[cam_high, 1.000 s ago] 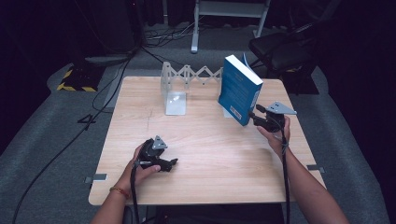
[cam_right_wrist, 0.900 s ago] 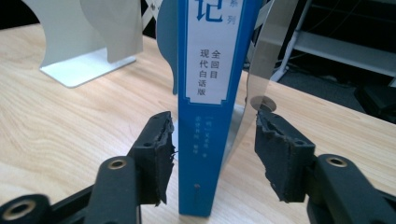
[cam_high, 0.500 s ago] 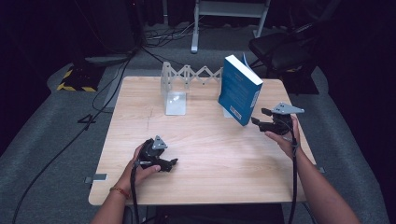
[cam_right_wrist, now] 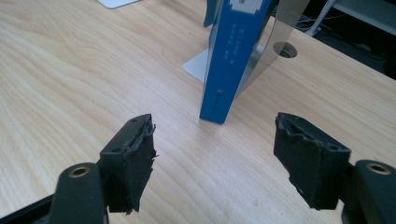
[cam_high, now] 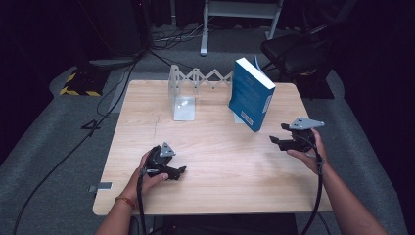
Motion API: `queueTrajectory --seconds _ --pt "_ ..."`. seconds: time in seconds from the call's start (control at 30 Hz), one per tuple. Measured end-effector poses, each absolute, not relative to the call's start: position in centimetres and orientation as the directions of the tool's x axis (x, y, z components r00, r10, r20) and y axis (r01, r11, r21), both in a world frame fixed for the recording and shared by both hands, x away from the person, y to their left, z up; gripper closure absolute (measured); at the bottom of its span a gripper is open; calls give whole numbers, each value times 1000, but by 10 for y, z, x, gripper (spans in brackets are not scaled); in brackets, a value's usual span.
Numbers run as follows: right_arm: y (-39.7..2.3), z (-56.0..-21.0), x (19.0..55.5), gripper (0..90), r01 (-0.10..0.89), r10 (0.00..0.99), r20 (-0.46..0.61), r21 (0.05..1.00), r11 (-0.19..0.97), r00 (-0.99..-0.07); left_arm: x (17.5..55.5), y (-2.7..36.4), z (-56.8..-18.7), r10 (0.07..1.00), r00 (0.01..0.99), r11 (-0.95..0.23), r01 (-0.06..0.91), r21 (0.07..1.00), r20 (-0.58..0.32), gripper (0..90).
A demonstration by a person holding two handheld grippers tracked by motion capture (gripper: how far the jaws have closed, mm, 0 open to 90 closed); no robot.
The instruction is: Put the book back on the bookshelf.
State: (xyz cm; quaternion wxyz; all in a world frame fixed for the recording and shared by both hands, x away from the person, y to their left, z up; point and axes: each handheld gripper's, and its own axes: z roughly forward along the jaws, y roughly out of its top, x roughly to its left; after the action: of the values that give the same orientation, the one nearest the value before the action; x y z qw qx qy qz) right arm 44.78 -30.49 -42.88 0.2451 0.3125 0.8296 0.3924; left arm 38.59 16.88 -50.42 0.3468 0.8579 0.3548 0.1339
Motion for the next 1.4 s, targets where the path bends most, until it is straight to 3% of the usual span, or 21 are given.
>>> queueTrajectory --seconds 0.9,1.4 --pt "-362 -469 397 277 410 704 -136 730 547 -697 386 169 -504 705 709 -505 519 690 -17 145" --pt "-404 -497 367 268 501 762 -35 734 458 -646 386 169 -504 705 709 -506 517 690 -15 145"
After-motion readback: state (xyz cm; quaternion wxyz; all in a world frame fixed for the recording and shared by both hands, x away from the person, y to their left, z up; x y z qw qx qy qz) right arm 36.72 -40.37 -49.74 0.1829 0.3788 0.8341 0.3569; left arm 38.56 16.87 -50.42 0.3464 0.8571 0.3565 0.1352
